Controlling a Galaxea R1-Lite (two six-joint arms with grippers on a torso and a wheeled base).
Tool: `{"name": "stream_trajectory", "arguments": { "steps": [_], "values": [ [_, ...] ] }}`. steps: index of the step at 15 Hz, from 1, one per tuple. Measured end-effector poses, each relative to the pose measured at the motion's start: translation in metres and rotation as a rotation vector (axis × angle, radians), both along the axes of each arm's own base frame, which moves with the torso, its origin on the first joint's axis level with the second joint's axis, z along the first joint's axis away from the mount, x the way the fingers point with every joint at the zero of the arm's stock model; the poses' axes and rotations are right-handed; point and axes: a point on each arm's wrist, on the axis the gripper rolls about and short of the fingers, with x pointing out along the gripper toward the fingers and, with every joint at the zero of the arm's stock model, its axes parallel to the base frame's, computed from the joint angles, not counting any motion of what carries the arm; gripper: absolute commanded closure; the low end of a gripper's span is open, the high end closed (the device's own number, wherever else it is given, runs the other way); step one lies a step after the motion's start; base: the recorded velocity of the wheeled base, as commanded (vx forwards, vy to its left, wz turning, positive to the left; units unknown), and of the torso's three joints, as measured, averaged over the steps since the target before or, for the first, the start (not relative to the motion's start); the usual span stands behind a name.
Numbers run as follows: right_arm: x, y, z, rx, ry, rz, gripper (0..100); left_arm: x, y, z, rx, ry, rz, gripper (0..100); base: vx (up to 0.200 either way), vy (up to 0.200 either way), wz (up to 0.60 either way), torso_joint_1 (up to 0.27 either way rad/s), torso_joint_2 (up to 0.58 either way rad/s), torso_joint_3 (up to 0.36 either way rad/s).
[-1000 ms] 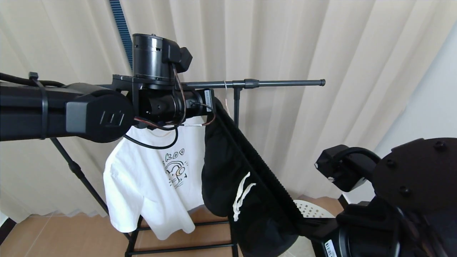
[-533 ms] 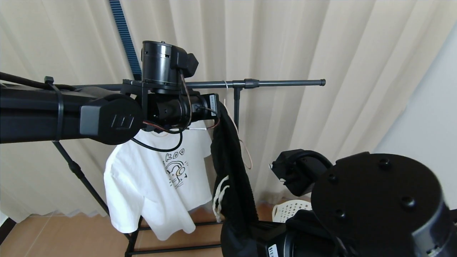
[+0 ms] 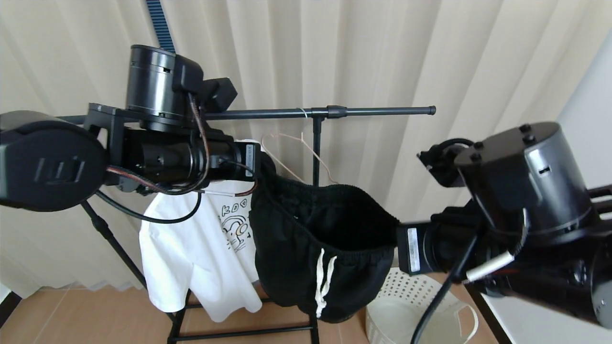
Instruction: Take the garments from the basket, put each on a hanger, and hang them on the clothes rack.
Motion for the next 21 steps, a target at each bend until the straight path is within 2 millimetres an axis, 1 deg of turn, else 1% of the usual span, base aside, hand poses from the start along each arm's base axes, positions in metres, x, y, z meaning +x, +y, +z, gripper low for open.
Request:
{"name": "stream_trajectory", "arguments": {
  "steps": [2, 3, 5, 7, 8, 10, 12, 14, 16, 18, 19, 20, 21],
  "values": [
    [0.021, -0.001, 0.014, 0.023, -0.041, -0.053, 100, -0.022, 0.012, -0.003, 0.053, 0.027, -0.023, 100, 0.0, 0.0, 0.0, 0.0, 0.0, 0.0],
    [0.031, 0.003, 0.021, 0.04, -0.061, -0.07, 100, -0.033, 0.014, -0.007, 0.066, 0.04, -0.042, 100, 0.0, 0.0, 0.0, 0.0, 0.0, 0.0],
    [0.052, 0.017, 0.033, 0.076, -0.096, -0.088, 100, -0.058, 0.013, -0.024, 0.105, 0.097, -0.104, 100, 0.0, 0.0, 0.0, 0.0, 0.0, 0.0],
    [0.072, 0.034, 0.041, 0.11, -0.127, -0.095, 100, -0.085, 0.004, -0.043, 0.142, 0.151, -0.195, 100, 0.0, 0.0, 0.0, 0.0, 0.0, 0.0],
    [0.081, 0.042, 0.043, 0.124, -0.139, -0.096, 100, -0.095, -0.001, -0.049, 0.148, 0.17, -0.232, 100, 0.0, 0.0, 0.0, 0.0, 0.0, 0.0],
    [0.097, 0.057, 0.048, 0.153, -0.165, -0.096, 100, -0.114, -0.013, -0.056, 0.135, 0.207, -0.295, 100, 0.0, 0.0, 0.0, 0.0, 0.0, 0.0],
    [0.111, 0.07, 0.047, 0.171, -0.179, -0.095, 100, -0.127, -0.027, -0.059, 0.095, 0.243, -0.344, 100, 0.0, 0.0, 0.0, 0.0, 0.0, 0.0],
    [0.121, 0.08, 0.04, 0.177, -0.176, -0.095, 100, -0.133, -0.043, -0.059, -0.02, 0.273, -0.383, 100, 0.0, 0.0, 0.0, 0.0, 0.0, 0.0],
    [0.127, 0.084, 0.032, 0.171, -0.161, -0.104, 100, -0.134, -0.051, -0.063, -0.037, 0.292, -0.388, 100, 0.0, 0.0, 0.0, 0.0, 0.0, 0.0],
    [0.13, 0.08, 0.029, 0.166, -0.154, -0.119, 100, -0.132, -0.048, -0.066, -0.027, 0.297, -0.365, 100, 0.0, 0.0, 0.0, 0.0, 0.0, 0.0],
    [0.13, 0.078, 0.028, 0.162, -0.149, -0.123, 100, -0.131, -0.044, -0.067, -0.021, 0.295, -0.342, 100, 0.0, 0.0, 0.0, 0.0, 0.0, 0.0],
    [0.127, 0.073, 0.029, 0.158, -0.147, -0.129, 100, -0.129, -0.036, -0.067, -0.021, 0.286, -0.31, 100, 0.0, 0.0, 0.0, 0.0, 0.0, 0.0],
    [0.121, 0.067, 0.032, 0.155, -0.147, -0.132, 100, -0.126, -0.024, -0.067, -0.021, 0.276, -0.259, 100, 0.0, 0.0, 0.0, 0.0, 0.0, 0.0]
  ]
}}
